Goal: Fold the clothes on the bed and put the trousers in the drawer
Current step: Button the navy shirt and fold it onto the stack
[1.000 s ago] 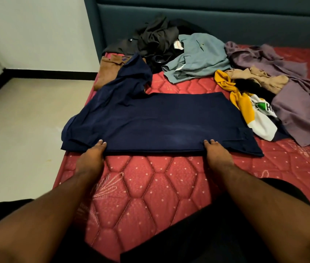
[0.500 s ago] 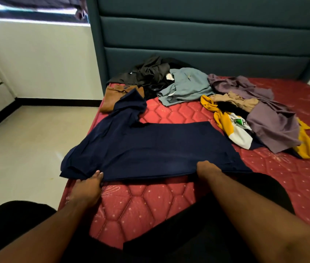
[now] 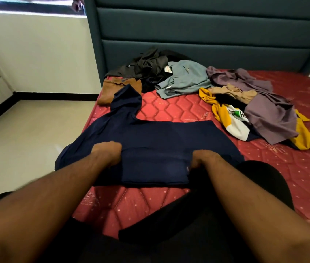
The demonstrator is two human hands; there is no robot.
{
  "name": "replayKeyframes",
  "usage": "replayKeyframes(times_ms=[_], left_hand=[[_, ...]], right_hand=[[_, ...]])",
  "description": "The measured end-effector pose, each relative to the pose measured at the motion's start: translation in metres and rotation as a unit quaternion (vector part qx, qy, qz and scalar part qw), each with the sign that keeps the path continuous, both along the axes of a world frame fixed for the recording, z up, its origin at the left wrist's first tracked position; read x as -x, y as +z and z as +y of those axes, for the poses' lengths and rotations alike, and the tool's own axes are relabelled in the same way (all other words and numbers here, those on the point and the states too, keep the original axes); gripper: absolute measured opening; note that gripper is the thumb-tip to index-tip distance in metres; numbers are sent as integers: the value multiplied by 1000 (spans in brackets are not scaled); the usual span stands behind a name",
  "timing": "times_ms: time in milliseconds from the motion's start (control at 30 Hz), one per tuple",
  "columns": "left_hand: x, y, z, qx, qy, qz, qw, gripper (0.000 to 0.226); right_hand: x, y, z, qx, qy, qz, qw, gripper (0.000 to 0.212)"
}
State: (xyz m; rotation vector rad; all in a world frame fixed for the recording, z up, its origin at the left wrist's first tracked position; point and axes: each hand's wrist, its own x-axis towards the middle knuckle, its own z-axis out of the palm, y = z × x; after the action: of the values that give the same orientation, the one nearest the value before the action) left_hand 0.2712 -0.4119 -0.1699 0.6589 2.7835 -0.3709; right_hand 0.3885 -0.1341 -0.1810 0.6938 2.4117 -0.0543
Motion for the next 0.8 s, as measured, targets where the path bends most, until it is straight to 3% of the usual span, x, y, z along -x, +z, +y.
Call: replayKeyframes(times_ms=[100,233,367,433,533,667,800], left_hand=[[20,-20,27,-87,-14,-19,996,45],[45,-54,57,-119,-48,-72,989,59],[64,-82,73,-166,-67,-96,979,64],[81,-99,72,-190,-13,-103,976,66],[112,-117,61,-178,67,-75,979,64],[144,-128,68,-180,90,-3,980,66],[171,-132,84,-284,11,99,954,65]], right_hand=[[15,-19,0,33,14,136,990,52],[38,-53,4,125,50,128,983,70],[50,-82,30,125,30,159,979,71],[60,-90,51,121,13,177,977,70],[75,-98,97,81,-36,217,972,68],[85,-108,169,19,-126,243,962,66],[102,-114,189,-68,-105,258,958,68]])
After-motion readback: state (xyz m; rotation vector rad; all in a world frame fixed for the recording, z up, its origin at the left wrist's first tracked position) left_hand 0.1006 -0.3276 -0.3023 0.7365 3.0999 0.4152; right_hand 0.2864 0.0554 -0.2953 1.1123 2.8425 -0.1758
